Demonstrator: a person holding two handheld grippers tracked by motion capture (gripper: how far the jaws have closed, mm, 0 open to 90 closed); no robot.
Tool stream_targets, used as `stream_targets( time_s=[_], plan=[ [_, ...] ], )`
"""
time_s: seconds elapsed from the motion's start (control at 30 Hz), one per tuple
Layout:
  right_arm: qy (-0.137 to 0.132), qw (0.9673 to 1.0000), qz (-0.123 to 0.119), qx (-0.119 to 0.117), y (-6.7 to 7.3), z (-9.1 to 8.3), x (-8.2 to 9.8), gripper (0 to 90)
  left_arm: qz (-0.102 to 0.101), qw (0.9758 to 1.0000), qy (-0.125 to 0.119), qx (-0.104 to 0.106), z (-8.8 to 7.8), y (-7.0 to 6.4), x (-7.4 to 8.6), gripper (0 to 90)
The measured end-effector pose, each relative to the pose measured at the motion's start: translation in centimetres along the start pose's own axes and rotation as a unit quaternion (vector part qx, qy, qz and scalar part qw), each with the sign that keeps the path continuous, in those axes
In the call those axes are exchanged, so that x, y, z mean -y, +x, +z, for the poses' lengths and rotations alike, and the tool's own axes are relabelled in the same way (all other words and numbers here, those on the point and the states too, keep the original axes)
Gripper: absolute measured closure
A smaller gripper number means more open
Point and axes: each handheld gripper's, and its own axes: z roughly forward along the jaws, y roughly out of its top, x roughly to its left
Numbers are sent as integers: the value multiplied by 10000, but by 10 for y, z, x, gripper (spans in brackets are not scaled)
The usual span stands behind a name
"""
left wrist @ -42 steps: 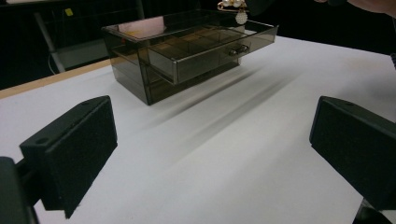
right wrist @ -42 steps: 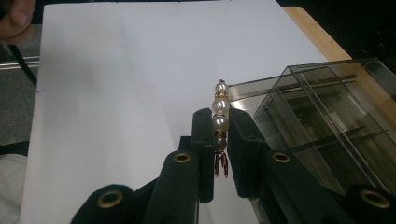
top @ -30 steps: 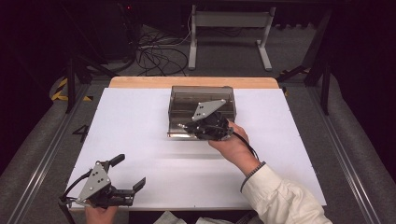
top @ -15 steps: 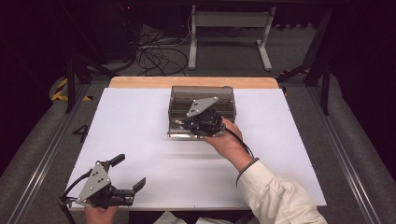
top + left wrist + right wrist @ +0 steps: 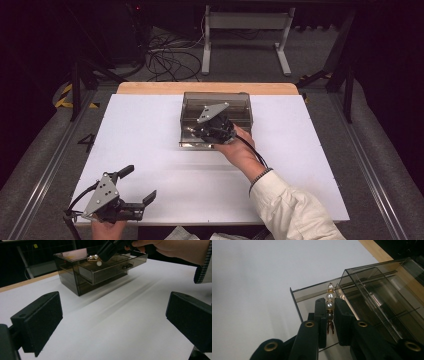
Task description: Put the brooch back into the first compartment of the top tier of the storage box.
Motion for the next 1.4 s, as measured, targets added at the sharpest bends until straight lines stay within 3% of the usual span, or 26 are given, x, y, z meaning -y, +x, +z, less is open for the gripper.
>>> stream_targets(
  time_s=[1.13, 1.23, 1.4],
  plan=[
    [182, 9998, 37, -19, -3, 16, 3, 809, -35, 10000, 25, 32, 1, 0, 0, 15],
    [113, 9999, 57, 5, -3, 16, 2, 721, -7, 10000, 24, 27, 0, 0, 0, 15],
    [15, 9999, 114, 53, -3, 12, 2, 651, -24, 10000, 18, 22, 0, 0, 0, 15]
  ],
)
